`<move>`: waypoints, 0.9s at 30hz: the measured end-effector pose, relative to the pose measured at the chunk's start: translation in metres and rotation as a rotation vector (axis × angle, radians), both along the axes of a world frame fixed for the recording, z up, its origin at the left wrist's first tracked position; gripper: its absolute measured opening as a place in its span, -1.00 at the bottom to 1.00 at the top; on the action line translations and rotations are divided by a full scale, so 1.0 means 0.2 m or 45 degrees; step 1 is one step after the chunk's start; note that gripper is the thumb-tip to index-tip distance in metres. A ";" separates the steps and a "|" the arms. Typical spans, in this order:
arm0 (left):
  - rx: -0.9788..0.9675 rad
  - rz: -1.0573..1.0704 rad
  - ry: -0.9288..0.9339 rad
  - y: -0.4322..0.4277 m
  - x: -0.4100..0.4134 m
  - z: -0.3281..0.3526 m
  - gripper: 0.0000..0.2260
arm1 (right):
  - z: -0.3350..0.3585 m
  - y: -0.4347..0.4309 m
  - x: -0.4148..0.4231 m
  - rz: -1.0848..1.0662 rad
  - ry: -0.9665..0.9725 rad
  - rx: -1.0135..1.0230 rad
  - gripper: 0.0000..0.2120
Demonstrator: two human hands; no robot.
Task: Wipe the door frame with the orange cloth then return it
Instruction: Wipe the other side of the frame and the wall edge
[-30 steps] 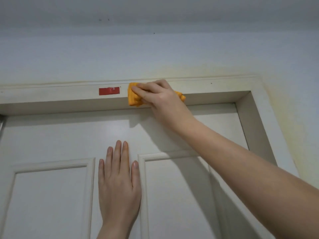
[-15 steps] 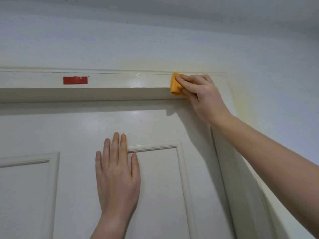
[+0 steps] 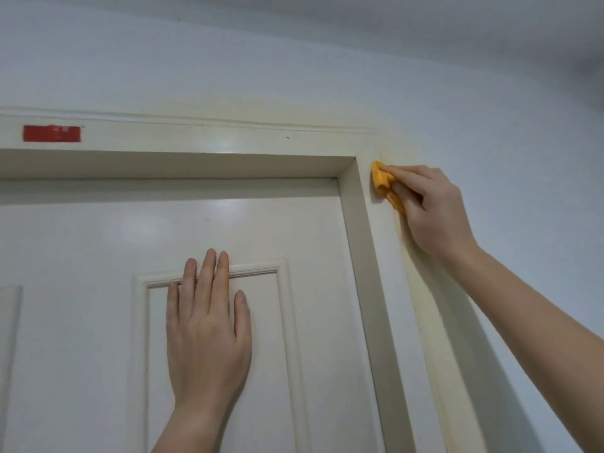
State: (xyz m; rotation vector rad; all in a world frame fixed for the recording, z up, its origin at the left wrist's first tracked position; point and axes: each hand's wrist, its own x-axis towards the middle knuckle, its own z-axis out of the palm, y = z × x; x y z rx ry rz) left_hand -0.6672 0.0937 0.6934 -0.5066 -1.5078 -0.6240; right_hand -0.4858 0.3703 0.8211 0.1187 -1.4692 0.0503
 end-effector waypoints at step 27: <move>0.139 -0.260 -0.033 0.47 0.14 -0.07 -0.52 | -0.36 0.10 0.10 0.887 0.007 -0.489 -0.78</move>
